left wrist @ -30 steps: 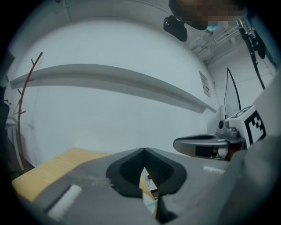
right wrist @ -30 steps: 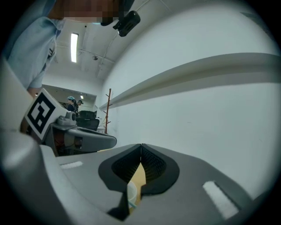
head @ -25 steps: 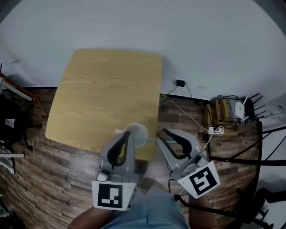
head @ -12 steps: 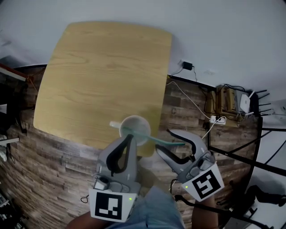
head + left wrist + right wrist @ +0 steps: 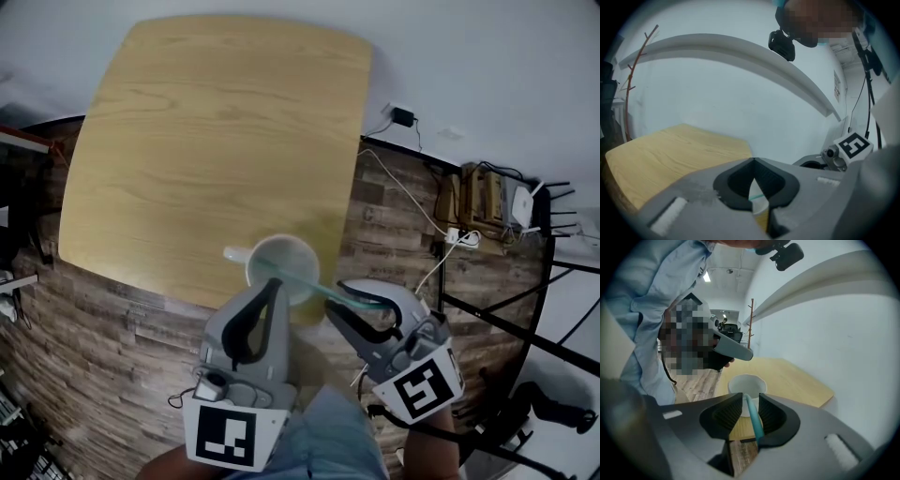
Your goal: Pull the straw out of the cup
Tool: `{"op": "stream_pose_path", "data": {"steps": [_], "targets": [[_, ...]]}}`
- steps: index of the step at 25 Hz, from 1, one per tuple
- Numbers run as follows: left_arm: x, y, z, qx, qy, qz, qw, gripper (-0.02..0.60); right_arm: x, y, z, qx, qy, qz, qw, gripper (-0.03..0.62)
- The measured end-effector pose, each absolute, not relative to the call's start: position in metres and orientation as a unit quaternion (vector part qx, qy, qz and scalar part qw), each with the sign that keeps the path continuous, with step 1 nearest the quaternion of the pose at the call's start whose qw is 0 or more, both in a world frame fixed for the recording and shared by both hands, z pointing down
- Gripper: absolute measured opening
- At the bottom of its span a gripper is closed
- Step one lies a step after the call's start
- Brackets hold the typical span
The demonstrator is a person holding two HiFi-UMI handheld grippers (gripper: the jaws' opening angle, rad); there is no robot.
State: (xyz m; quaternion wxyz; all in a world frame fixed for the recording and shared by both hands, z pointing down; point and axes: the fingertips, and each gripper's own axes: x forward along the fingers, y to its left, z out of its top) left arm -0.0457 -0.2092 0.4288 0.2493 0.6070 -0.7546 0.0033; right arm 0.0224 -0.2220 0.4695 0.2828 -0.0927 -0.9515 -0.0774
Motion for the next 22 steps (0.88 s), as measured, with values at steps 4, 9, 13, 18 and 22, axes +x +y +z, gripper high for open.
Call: {"op": "stream_pose_path", "data": {"steps": [4,9,13,18,22], "targets": [[-0.046,-0.209,0.43,0.605,-0.756,0.002,0.252,0.02,0.024,-0.221,0.478,-0.096,-0.948,-0.075,0.293,0.106],[-0.05,-0.207,0.433,0.602,-0.757,0.002,0.255,0.02,0.022,-0.221,0.482,-0.092,-0.949,-0.073,0.291,0.049],[-0.051,-0.205,0.433,0.6,-0.758,0.004,0.254,0.02,0.024,-0.219,0.483,-0.092,-0.95,-0.065,0.292,0.041],[-0.054,-0.204,0.431,0.6,-0.761,0.007,0.247,0.02,0.023,-0.218,0.477,-0.09,-0.952,-0.063,0.287,0.038],[-0.058,-0.201,0.422,0.599,-0.765,0.008,0.234,0.02,0.025,-0.218,0.467,-0.079,-0.955,-0.066,0.277,0.037]]}}
